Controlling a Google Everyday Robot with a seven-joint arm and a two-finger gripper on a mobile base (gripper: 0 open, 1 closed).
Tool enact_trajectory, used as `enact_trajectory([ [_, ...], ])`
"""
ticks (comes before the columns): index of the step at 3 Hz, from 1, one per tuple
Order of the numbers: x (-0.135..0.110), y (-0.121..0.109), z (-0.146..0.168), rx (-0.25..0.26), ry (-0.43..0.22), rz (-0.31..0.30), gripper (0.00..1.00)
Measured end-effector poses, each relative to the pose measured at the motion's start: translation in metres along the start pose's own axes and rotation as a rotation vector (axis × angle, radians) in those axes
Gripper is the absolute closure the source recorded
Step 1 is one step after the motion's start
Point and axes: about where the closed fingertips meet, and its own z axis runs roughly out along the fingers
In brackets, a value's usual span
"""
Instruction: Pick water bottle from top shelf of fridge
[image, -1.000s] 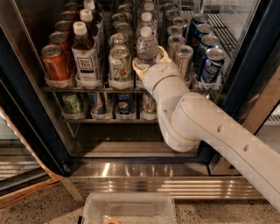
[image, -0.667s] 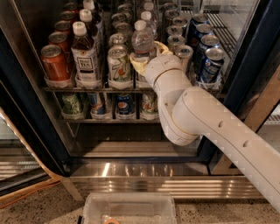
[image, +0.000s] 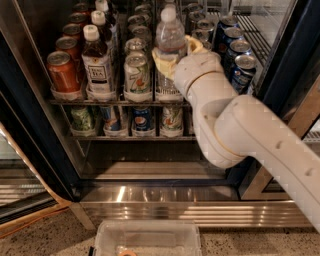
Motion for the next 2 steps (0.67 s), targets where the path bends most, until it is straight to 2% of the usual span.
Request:
enact_trajectory([
  [1, -0.051, -0.039, -0.041, -0.019, -0.063, 0.029, 1.00],
  [2, -0.061, -0.076, -0.082, -0.011, -0.019, -0.018, 1.00],
])
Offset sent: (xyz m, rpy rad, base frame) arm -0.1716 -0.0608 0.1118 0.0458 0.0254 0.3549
